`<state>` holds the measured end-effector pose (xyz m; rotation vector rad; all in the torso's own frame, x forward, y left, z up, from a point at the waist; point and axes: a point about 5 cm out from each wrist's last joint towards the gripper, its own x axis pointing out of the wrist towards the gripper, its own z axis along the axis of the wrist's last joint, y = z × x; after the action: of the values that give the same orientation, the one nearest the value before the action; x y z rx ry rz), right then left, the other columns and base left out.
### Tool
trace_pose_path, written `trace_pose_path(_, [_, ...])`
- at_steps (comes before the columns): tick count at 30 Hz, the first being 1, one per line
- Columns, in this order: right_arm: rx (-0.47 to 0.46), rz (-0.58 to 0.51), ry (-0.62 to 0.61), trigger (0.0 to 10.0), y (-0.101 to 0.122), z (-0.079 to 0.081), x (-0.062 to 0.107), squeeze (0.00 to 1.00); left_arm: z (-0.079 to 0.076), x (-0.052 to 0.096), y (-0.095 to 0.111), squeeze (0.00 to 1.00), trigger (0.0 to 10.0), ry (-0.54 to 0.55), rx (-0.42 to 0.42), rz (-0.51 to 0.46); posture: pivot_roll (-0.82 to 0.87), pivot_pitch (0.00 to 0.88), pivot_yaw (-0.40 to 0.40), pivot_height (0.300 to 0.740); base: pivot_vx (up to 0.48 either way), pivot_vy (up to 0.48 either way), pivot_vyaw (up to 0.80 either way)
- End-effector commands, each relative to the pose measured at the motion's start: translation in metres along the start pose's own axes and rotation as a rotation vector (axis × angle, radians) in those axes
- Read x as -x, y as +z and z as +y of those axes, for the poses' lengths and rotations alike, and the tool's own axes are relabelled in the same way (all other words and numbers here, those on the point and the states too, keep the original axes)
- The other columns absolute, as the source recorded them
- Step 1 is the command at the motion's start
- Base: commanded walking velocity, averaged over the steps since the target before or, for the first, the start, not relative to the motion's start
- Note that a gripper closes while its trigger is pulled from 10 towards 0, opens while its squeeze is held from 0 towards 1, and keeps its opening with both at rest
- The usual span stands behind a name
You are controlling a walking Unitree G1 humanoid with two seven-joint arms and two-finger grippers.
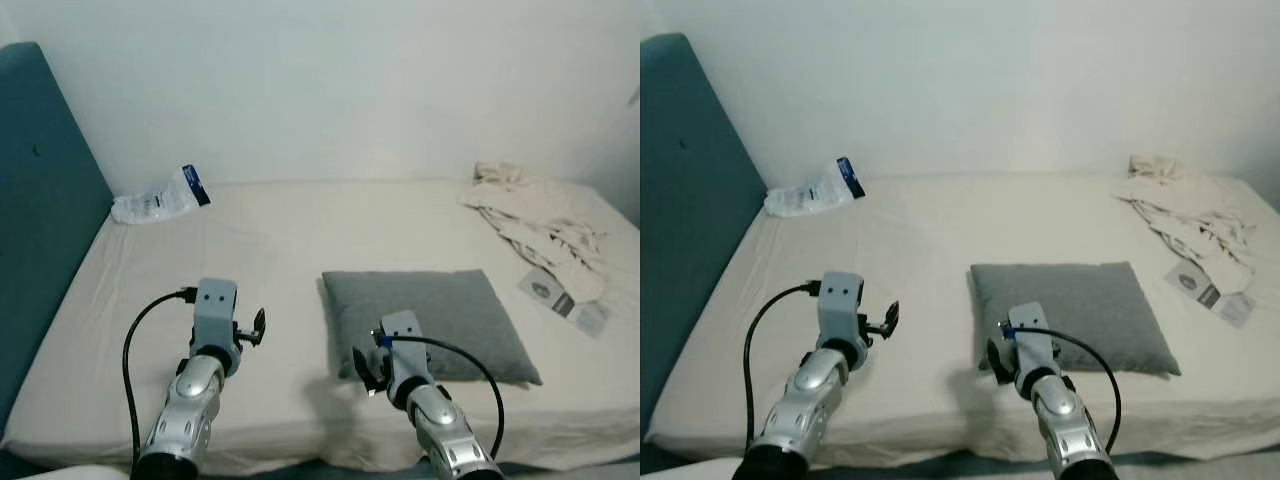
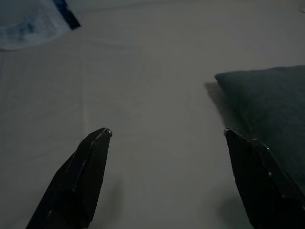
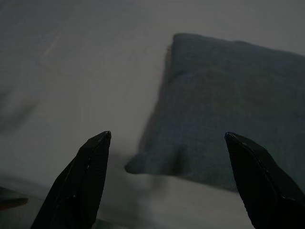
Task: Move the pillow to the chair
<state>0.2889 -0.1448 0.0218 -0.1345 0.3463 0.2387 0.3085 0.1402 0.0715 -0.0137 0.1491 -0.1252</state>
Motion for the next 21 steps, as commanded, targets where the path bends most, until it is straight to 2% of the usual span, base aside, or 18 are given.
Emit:
trace_pose_path(1, [-0.003,-0.001,-0.001,10.0,-0.0016,0.0005,0.0007,0.0,0.0014,0.0011,-0.0054,0.0,10.0,0.001,0.006,0.019,-0.03,0.049,-0.008,0.74,0.0,0.0,0.8])
trace_pose_path(8, [-0.007,-0.008,-0.004,10.0,0.0008,0.0001,-0.0008,0.0,0.003,0.0004,-0.0041,0.0,10.0,0.001,0.006,0.015,-0.03,0.051,-0.008,0.74,0.0,0.0,0.8])
trace_pose_path(10, [-0.042,-0.015,-0.02,10.0,0.0018,-0.0017,-0.001,0.0,0.0026,0.0003,-0.0039,0.0,10.0,-0.002,0.005,0.015,-0.03,0.055,-0.009,0.74,0.0,0.0,0.0])
trace_pose_path(15, [-0.042,-0.02,-0.024,10.0,0.0019,-0.0024,-0.0012,0.0,0.0017,0.0004,-0.0043,0.0,10.0,-0.012,0.005,0.022,-0.03,0.06,-0.006,0.74,0.0,0.0,0.0])
trace_pose_path(21, [-0.047,-0.019,-0.037,10.0,-0.0002,-0.004,0.0006,0.0,-0.0031,0.0005,-0.0083,0.0,10.0,-0.05,-0.043,0.051,-0.03,0.07,0.001,0.74,0.0,0.0,0.0])
